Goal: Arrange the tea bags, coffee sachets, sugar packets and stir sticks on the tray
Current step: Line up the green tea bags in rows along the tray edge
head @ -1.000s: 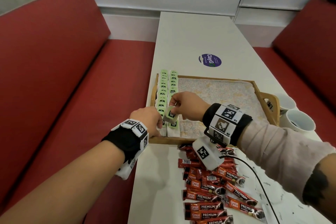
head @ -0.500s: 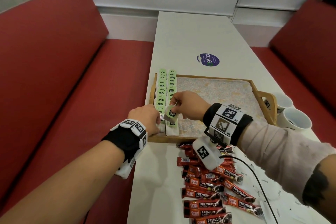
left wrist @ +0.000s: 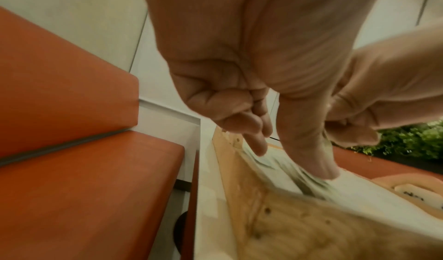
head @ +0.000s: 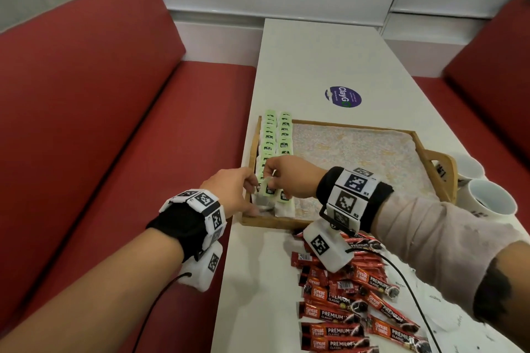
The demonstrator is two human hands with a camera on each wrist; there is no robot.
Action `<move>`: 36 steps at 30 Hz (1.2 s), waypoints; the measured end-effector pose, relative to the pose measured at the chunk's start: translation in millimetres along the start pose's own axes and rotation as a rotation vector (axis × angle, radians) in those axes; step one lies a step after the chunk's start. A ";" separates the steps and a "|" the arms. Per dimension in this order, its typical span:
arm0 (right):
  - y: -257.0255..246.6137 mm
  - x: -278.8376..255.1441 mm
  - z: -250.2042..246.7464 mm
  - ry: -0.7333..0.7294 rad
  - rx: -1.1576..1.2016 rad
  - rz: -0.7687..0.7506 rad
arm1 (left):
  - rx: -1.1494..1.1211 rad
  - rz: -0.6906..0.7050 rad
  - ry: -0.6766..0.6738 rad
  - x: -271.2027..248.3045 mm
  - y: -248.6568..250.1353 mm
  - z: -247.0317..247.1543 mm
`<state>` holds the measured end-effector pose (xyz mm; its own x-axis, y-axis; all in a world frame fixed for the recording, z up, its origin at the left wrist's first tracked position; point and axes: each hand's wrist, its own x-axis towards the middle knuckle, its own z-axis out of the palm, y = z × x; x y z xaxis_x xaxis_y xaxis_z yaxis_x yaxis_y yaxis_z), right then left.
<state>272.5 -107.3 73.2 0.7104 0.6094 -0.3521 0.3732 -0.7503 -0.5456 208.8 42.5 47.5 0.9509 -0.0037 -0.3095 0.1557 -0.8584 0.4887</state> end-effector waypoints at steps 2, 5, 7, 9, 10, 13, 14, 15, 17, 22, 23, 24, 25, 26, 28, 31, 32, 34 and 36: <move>-1.4 3.1 2.2 -0.018 -0.006 0.005 | -0.084 0.004 -0.036 1.0 -1.7 2.5; -0.9 8.5 3.7 -0.036 -0.044 0.009 | -0.107 -0.019 -0.013 4.2 -4.2 9.7; 0.0 12.0 4.4 -0.046 -0.070 0.011 | -0.087 -0.036 -0.003 6.2 -5.0 12.9; 1.3 14.5 5.4 -0.059 -0.091 0.016 | -0.045 -0.037 -0.008 6.3 -3.0 13.5; 1.8 15.1 6.3 -0.066 -0.101 0.018 | -0.023 -0.037 -0.010 6.4 -2.3 13.6; 3.0 17.1 11.2 -0.062 -0.133 0.020 | 0.025 -0.049 -0.020 5.4 -1.4 12.9; 3.2 18.1 13.1 -0.050 -0.149 0.022 | 0.036 -0.057 -0.017 5.1 -1.1 13.0; 3.5 19.4 14.8 -0.036 -0.166 0.024 | 0.040 -0.064 -0.004 4.8 -1.1 13.2; 3.3 21.6 16.6 -0.011 -0.182 0.034 | 0.036 -0.086 0.042 4.0 -0.6 13.7; 2.5 23.8 16.1 0.011 -0.190 0.030 | 0.070 -0.067 0.061 2.5 3.1 13.3; 2.7 24.0 17.2 0.006 -0.194 0.024 | 0.096 -0.057 0.047 2.1 4.0 13.1; 3.0 24.2 18.8 -0.003 -0.199 0.018 | 0.120 -0.047 0.038 1.9 5.1 13.1; 3.5 24.6 20.6 -0.011 -0.206 0.015 | 0.136 -0.038 0.033 1.6 5.6 13.7; 3.9 24.7 21.8 -0.015 -0.214 0.014 | 0.145 -0.031 0.033 1.5 6.0 14.6; 5.2 25.5 21.8 0.004 -0.207 0.023 | 0.167 -0.020 0.034 1.6 6.4 16.3; 5.5 25.7 15.1 0.085 -0.130 0.043 | 0.202 -0.015 0.029 1.7 6.1 18.1; 5.5 25.8 12.1 0.111 -0.116 0.042 | 0.209 -0.015 0.031 1.9 6.1 18.6; 5.9 26.4 7.8 0.140 -0.107 0.045 | 0.218 -0.020 0.037 1.9 6.3 18.8; 5.3 27.2 6.5 0.138 -0.128 0.043 | 0.217 -0.021 0.044 2.2 6.7 18.7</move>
<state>289.9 -93.0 55.7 0.7991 0.5417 -0.2606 0.4075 -0.8069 -0.4276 206.9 27.2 34.9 0.9595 0.0331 -0.2798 0.1186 -0.9483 0.2945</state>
